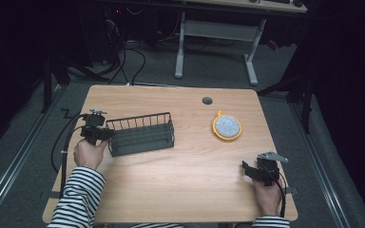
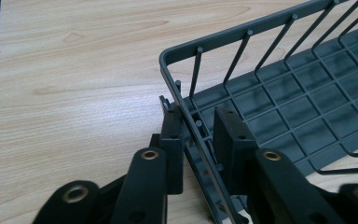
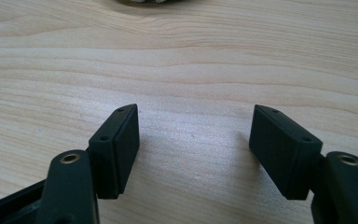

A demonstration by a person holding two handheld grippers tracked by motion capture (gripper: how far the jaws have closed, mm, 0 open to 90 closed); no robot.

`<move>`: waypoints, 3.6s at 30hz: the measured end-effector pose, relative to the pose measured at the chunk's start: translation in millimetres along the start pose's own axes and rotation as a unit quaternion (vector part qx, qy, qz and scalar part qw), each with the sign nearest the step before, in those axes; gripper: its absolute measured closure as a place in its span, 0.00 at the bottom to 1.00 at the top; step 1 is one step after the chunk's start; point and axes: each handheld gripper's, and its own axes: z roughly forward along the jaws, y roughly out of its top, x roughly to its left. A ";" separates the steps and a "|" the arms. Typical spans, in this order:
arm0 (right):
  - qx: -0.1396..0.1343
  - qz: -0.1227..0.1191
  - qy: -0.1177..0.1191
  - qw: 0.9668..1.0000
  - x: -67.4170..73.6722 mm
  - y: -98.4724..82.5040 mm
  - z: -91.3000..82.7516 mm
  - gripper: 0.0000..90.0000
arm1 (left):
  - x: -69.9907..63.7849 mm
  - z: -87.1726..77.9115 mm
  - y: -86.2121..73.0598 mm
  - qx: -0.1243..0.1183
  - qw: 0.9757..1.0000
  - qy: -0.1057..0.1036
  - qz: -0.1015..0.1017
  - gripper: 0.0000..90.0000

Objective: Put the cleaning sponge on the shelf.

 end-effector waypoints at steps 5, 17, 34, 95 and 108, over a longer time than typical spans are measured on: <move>0.001 0.001 0.002 1.000 -0.4 0.1 0.1 0.37 | 1.0 0.2 -0.6 -0.002 1.000 -0.005 -0.011 0.84; 0.001 0.000 0.003 1.000 -0.5 0.1 0.1 0.37 | 0.5 0.0 -2.1 -0.004 1.000 -0.005 -0.021 0.86; 0.002 0.000 0.005 1.000 -0.5 0.1 0.3 0.36 | -11.4 0.1 -2.3 -0.001 1.000 -0.017 -0.016 0.87; 0.002 0.000 0.005 1.000 -0.4 0.1 0.2 0.36 | -106.8 17.8 11.9 -0.008 0.991 -0.100 0.092 0.92; 0.002 0.000 0.004 1.000 0.0 0.1 0.2 0.36 | -110.5 19.7 13.4 -0.010 0.988 -0.114 0.103 0.92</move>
